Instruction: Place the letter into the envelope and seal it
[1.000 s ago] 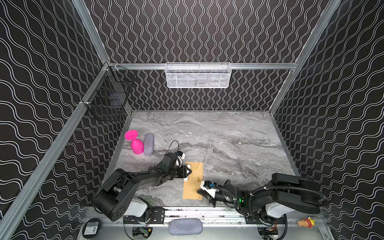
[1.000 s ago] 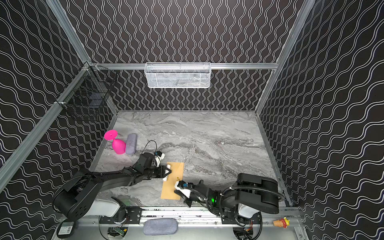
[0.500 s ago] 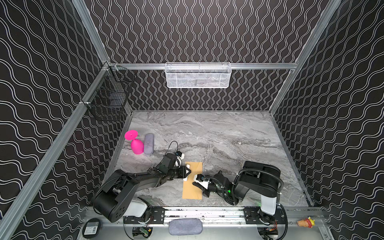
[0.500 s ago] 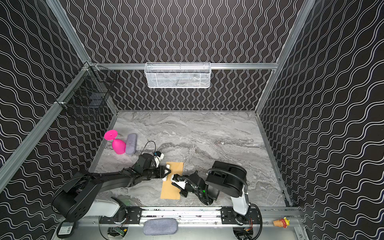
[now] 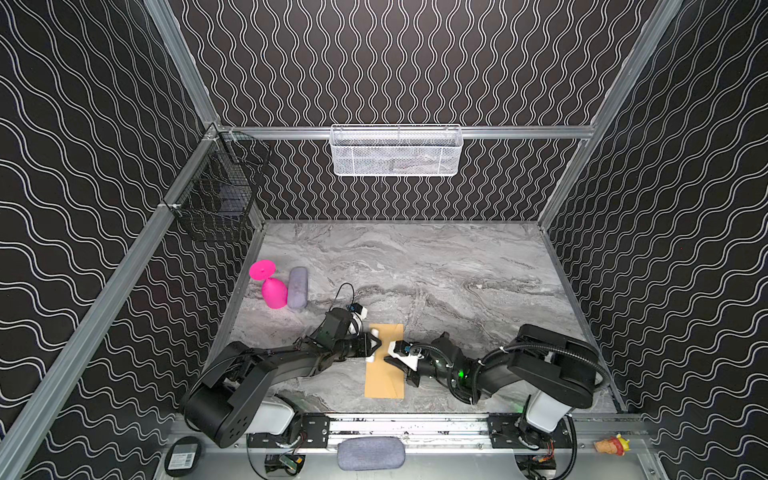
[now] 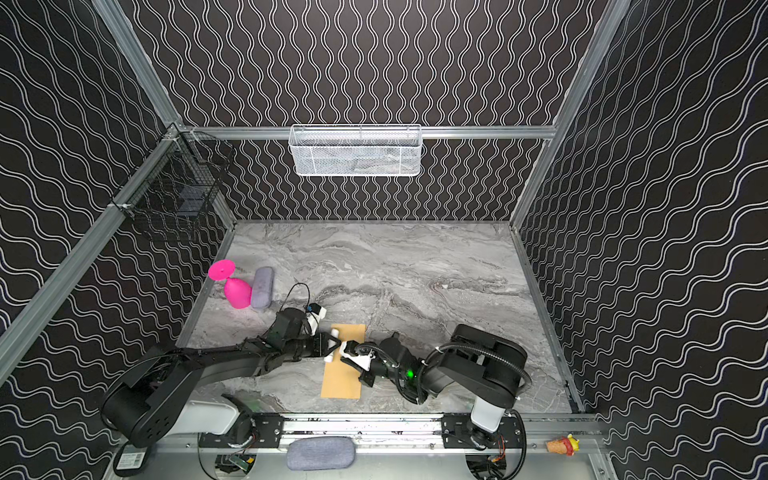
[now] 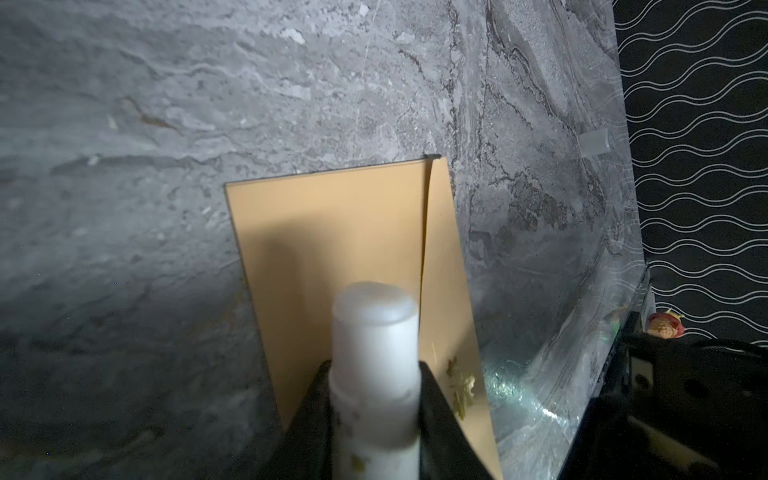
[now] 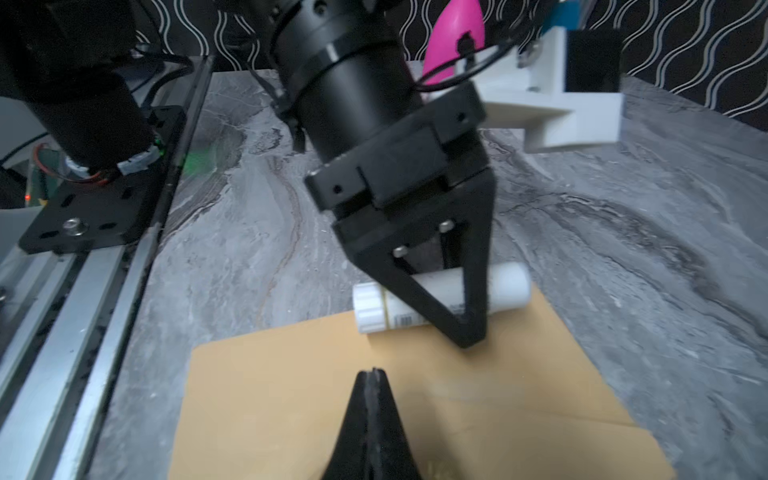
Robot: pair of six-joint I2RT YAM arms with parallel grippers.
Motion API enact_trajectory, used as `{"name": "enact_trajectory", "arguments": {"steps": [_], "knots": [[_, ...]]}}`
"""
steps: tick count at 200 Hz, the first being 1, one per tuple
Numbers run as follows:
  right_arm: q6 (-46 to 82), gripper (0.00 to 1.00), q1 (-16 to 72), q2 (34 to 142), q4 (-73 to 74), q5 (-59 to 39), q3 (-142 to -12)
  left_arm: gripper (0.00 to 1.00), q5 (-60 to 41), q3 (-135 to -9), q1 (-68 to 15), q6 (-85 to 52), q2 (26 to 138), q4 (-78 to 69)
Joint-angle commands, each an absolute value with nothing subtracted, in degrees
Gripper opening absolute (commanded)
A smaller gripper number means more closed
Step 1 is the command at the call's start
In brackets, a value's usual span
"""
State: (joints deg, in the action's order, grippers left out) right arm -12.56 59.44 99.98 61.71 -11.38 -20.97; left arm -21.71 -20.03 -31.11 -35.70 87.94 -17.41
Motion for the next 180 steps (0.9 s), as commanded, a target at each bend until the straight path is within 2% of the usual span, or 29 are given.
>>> {"name": "enact_trajectory", "arguments": {"steps": [1,33,79,97,124,137,157,180], "knots": [[-13.8,0.00,59.1,104.9,60.5,-11.5,-21.7,0.00,-18.9,-19.6,-31.0,-35.7,87.7,-11.9],[-11.9,0.00,59.5,115.6,69.2,-12.4,-21.6,0.00,-18.9,-19.7,-30.9,-35.7,87.2,-11.3],[-14.8,0.00,59.4,113.9,63.8,-13.3,-24.9,0.00,-19.2,-18.5,-30.9,-36.7,87.4,-13.0],[-15.5,0.00,58.9,107.4,64.2,-12.1,-22.8,0.00,-19.0,-18.1,-30.9,-37.2,86.1,-13.0],[-10.8,0.00,58.9,91.7,45.7,-12.0,-22.8,0.00,-19.6,-18.7,-31.0,-36.9,83.3,-13.3],[-5.7,0.08,59.0,87.3,44.4,-12.1,-20.6,0.00,-19.9,-19.2,-30.9,-36.8,82.0,-13.7],[0.4,0.15,59.7,80.7,44.7,-10.0,-16.5,0.00,-22.0,-22.6,-31.0,-36.2,80.7,-13.1],[7.3,0.26,59.9,72.9,35.6,-5.4,-16.7,0.00,-21.8,-25.1,-31.7,-34.1,77.1,-11.3]]}}
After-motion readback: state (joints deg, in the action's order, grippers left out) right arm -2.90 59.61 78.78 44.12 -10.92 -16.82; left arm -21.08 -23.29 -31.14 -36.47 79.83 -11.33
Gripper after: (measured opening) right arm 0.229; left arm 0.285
